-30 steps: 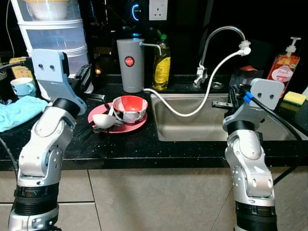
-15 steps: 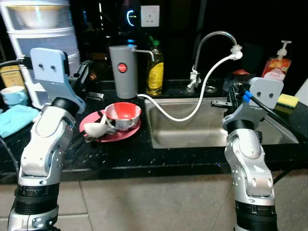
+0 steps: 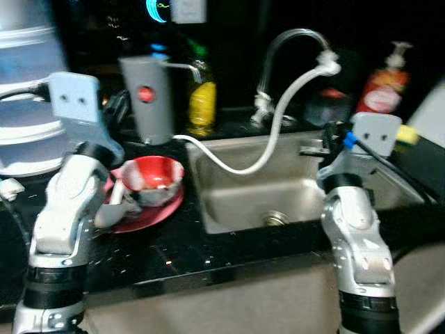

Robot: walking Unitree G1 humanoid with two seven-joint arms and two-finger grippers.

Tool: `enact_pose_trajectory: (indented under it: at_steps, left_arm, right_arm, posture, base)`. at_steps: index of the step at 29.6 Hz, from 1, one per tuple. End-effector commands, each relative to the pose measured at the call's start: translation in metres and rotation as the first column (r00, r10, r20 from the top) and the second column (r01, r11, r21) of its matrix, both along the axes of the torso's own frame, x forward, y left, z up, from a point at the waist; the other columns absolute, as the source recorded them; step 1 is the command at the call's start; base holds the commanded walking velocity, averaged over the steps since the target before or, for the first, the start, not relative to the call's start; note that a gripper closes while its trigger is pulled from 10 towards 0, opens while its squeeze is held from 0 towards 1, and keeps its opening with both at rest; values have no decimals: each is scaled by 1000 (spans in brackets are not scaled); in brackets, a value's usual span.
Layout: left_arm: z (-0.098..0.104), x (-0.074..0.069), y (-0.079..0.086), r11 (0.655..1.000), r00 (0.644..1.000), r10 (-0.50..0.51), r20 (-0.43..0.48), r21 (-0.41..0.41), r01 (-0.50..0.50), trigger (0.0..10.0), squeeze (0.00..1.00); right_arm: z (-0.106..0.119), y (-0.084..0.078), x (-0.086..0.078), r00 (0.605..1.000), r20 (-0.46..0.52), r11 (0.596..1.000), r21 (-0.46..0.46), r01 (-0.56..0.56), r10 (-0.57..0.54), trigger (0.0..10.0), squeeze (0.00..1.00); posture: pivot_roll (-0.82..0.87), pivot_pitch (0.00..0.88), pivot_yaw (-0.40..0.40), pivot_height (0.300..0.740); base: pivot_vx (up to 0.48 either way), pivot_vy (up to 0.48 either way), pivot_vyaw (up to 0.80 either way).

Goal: Kitchen organization

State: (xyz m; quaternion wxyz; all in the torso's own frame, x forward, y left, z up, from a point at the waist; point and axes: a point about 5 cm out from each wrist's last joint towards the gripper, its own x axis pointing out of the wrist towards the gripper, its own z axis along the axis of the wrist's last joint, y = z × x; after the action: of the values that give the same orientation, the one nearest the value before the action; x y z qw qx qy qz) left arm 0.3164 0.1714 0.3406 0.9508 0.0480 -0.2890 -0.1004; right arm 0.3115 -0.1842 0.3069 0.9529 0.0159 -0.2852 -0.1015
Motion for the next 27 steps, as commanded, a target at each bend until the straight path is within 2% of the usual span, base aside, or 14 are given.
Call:
enact_pose_trajectory:
  at_steps: [1,27]
  left_arm:
    - [0,-1,5,1000,1000,22,6,9,-23,10000,0]
    - [-1,0,5,999,999,41,4,0,-41,10000,0]
  right_arm:
    - [-1,3,0,1000,-4,1000,-4,-12,12,10000,0]
    - [-2,5,0,1000,-9,1000,-3,-16,16,10000,0]
  posture:
    - [-81,18,25,740]
    - [-82,20,23,740]
  base:
    - [0,0,0]
    - [0,0,0]
